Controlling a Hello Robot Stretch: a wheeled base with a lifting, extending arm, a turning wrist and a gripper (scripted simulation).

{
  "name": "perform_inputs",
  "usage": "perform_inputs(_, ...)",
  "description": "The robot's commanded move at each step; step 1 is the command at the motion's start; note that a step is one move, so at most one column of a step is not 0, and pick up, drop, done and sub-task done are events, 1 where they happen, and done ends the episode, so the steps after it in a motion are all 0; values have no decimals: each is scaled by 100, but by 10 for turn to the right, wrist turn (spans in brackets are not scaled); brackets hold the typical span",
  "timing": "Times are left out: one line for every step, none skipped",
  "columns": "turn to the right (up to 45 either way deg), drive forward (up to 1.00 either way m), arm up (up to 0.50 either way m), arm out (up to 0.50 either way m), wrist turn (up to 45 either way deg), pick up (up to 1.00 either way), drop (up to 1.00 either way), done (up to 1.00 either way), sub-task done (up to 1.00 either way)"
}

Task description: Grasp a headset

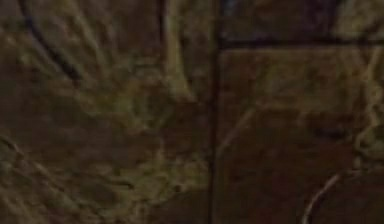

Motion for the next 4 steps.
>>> perform_inputs(0, 0, 0, 0, 300, 0, 0, 0, 0)
perform_inputs(0, 0, -30, 0, 0, 0, 0, 0, 0)
perform_inputs(0, 0, 0, 0, 0, 100, 0, 0, 0)
perform_inputs(0, 0, 10, 0, 0, 0, 0, 0, 0)
